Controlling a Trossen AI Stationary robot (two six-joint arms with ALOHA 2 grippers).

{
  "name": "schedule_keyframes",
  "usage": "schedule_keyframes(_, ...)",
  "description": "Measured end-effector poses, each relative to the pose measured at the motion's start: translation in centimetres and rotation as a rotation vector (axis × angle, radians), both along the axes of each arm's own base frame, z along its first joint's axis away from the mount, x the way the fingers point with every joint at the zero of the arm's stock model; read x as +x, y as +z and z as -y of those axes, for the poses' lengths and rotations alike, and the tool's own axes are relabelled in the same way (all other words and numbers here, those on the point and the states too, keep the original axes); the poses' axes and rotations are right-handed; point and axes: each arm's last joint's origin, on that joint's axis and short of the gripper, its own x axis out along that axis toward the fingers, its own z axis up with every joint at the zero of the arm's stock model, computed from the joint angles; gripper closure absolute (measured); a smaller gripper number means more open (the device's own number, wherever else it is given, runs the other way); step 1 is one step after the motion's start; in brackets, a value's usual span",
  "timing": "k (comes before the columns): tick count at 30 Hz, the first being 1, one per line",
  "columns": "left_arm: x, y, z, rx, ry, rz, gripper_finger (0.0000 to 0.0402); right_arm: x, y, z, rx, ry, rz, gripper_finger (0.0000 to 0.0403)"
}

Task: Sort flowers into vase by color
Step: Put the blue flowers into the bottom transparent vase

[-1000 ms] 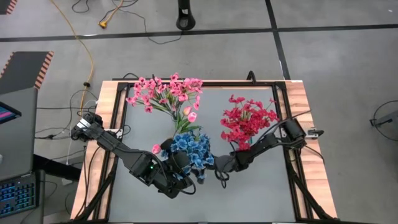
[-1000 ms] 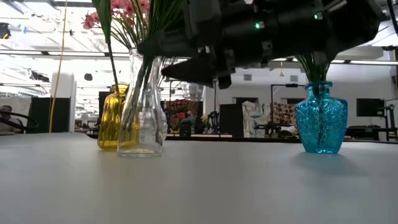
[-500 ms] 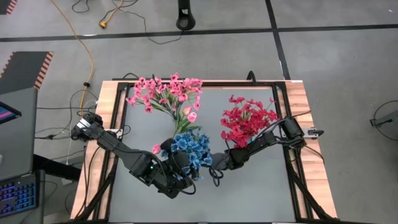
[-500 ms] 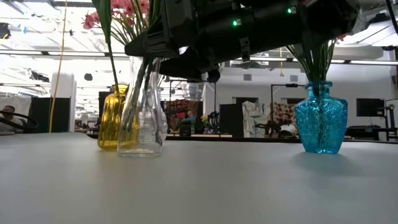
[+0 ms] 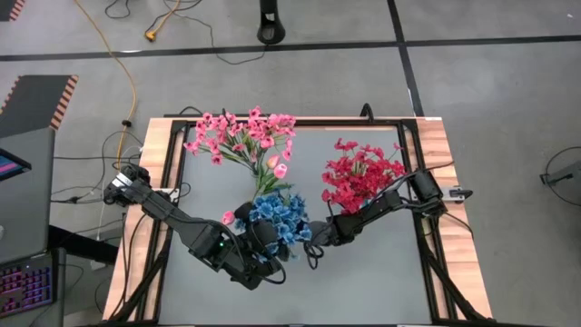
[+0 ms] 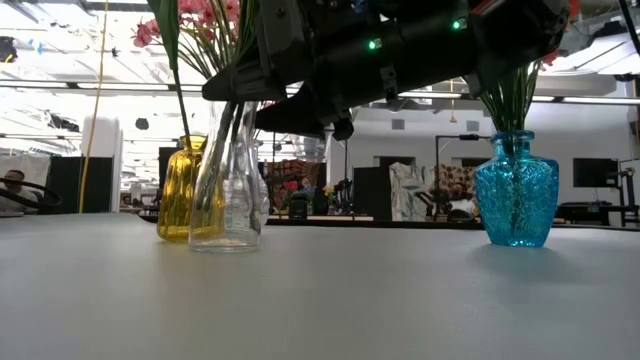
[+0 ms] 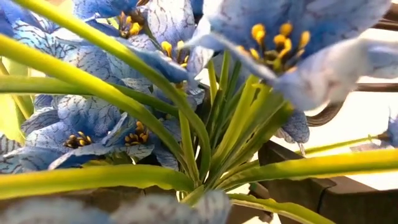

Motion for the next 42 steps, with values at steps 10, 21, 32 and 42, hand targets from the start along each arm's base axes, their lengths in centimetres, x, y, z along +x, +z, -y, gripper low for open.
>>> schedule_keyframes(10, 0.0, 0.0, 0.0, -0.001, 0.001, 0.001, 0.0196, 0.0, 0.0, 0.0, 0.002, 0.0, 0.001, 0.0033)
schedule_keyframes(21, 0.0, 0.0, 0.0, -0.001, 0.002, 0.001, 0.0196, 0.0, 0.0, 0.0, 0.005, 0.01, 0.001, 0.0103)
schedule_keyframes(32, 0.0, 0.0, 0.0, -0.001, 0.002, 0.001, 0.0196, 0.0, 0.0, -0.2, -0.004, 0.017, 0.0, 0.0122)
schedule_keyframes(42, 0.1, 0.0, 0.1, -0.011, -0.003, 0.004, 0.0196, -0.5, 0.2, -1.3, -0.038, 0.002, 0.003, 0.0122)
